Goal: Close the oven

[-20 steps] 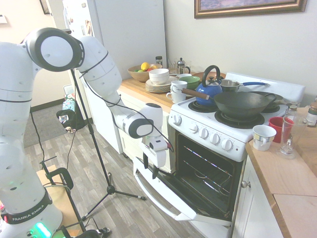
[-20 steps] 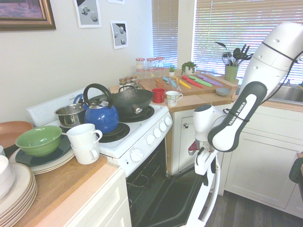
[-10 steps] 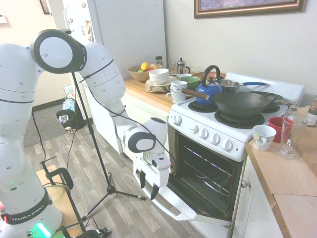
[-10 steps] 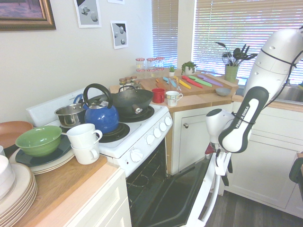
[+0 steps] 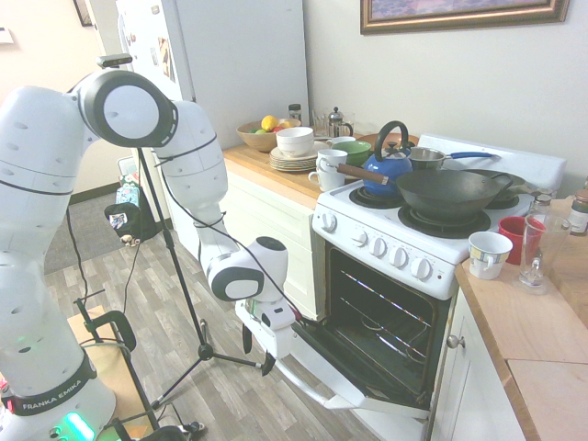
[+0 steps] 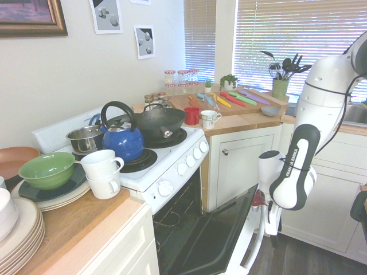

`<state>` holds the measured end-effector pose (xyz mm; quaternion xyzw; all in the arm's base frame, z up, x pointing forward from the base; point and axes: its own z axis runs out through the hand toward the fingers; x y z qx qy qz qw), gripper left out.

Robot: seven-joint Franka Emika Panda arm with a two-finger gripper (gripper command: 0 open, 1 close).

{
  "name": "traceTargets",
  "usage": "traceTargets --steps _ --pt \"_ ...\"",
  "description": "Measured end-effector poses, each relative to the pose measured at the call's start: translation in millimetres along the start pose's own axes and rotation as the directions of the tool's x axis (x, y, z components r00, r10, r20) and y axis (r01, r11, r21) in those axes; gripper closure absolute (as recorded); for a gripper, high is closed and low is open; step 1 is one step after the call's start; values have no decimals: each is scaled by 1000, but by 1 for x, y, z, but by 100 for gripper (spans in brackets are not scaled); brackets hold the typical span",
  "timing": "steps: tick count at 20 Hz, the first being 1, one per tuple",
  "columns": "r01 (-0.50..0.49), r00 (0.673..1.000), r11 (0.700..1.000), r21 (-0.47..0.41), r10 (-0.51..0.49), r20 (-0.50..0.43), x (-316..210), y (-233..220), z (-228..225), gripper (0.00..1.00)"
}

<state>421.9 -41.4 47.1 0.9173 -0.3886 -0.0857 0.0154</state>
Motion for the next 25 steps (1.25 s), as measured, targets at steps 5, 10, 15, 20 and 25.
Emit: traceTargets --steps 5,10,15,20,25 --pt "-4 998 996 87 10 -63 11 -33 16 0" --pt "-10 991 989 148 29 -131 22 -50 10 0" --pt "30 974 968 251 28 -223 43 -107 -29 0" --pt "74 962 933 351 27 -273 27 -145 -124 0" --pt "127 982 981 150 -103 -159 25 -78 -191 0"
